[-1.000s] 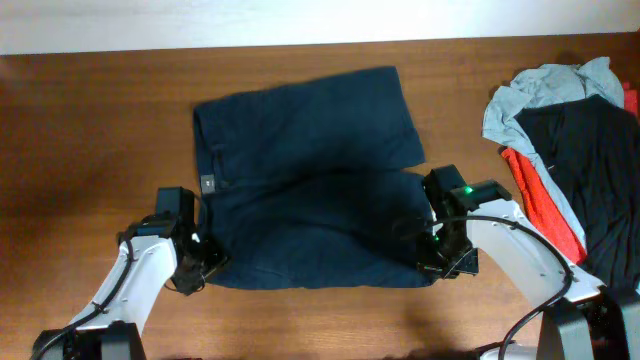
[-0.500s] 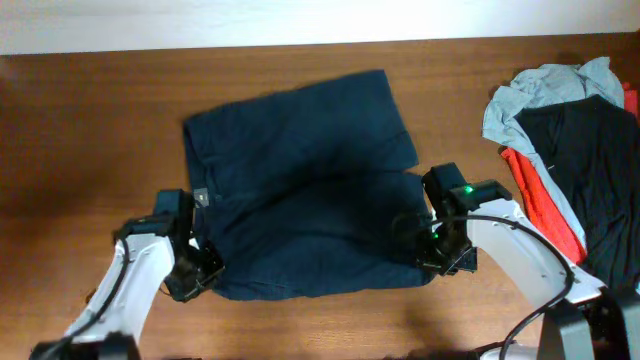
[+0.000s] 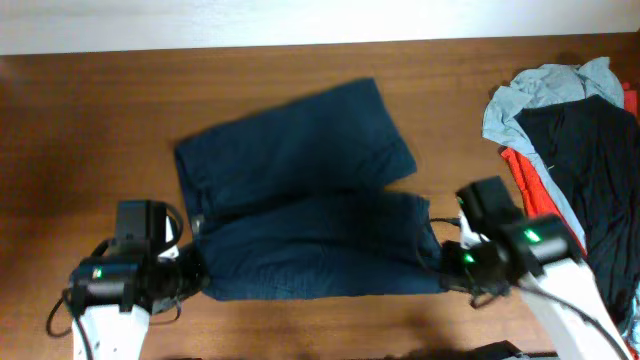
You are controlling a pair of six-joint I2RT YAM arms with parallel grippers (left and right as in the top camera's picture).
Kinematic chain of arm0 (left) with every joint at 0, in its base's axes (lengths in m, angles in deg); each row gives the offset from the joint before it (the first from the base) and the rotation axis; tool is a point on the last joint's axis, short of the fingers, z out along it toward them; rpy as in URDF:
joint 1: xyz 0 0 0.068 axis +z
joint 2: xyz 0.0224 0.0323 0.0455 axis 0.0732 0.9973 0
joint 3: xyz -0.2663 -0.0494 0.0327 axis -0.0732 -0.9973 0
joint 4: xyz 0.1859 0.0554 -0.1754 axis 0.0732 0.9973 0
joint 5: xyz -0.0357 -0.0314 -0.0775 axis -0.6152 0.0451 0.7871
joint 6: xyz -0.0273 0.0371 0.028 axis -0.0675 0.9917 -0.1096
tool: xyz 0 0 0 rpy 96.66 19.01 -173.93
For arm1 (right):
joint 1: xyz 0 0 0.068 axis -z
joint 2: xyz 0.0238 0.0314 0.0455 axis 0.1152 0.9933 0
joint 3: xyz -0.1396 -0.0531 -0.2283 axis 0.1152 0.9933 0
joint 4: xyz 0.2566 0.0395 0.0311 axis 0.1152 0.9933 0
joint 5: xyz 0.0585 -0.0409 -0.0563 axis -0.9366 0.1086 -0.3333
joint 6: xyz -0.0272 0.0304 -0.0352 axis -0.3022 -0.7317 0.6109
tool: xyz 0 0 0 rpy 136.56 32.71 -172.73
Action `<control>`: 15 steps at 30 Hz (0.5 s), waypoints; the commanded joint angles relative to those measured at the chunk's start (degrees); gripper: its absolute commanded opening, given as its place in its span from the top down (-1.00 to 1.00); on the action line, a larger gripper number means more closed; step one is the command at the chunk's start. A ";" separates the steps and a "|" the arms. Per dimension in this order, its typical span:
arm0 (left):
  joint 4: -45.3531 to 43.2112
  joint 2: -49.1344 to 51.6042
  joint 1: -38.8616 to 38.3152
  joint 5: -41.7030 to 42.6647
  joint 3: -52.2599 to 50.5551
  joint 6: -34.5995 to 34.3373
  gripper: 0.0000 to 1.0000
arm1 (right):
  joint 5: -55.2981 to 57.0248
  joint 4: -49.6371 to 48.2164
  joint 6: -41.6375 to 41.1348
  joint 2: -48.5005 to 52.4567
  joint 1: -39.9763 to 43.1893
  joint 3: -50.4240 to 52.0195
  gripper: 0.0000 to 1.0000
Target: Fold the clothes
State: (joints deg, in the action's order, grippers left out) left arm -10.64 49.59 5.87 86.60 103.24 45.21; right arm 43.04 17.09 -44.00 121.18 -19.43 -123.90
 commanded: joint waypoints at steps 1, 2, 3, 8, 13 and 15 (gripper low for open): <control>2.21 -3.41 0.24 -3.21 2.80 1.36 0.99 | 1.27 4.98 -3.28 -6.93 -0.31 -5.44 0.92; 2.80 -4.00 0.24 -3.21 3.48 1.40 0.99 | 1.25 6.80 -3.65 -8.72 -0.31 -7.30 0.92; 3.32 -4.48 0.24 -3.23 4.26 1.60 0.99 | 1.20 8.24 -3.67 -10.12 -0.31 -9.11 0.92; 4.81 -5.07 0.24 -4.15 9.40 1.57 0.97 | 1.07 12.09 -4.68 -13.07 -0.31 -18.56 0.92; 1.25 -4.22 0.24 -6.84 11.02 1.57 0.92 | 1.14 6.45 -2.93 -10.08 -0.31 -21.29 0.92; -0.72 -2.91 0.24 -7.34 11.02 1.77 0.91 | 1.07 3.96 -2.84 -6.71 -0.31 -21.29 0.92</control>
State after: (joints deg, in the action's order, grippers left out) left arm -9.61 45.26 5.82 84.85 113.27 45.84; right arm 41.38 23.08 -47.47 109.83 -19.48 -144.60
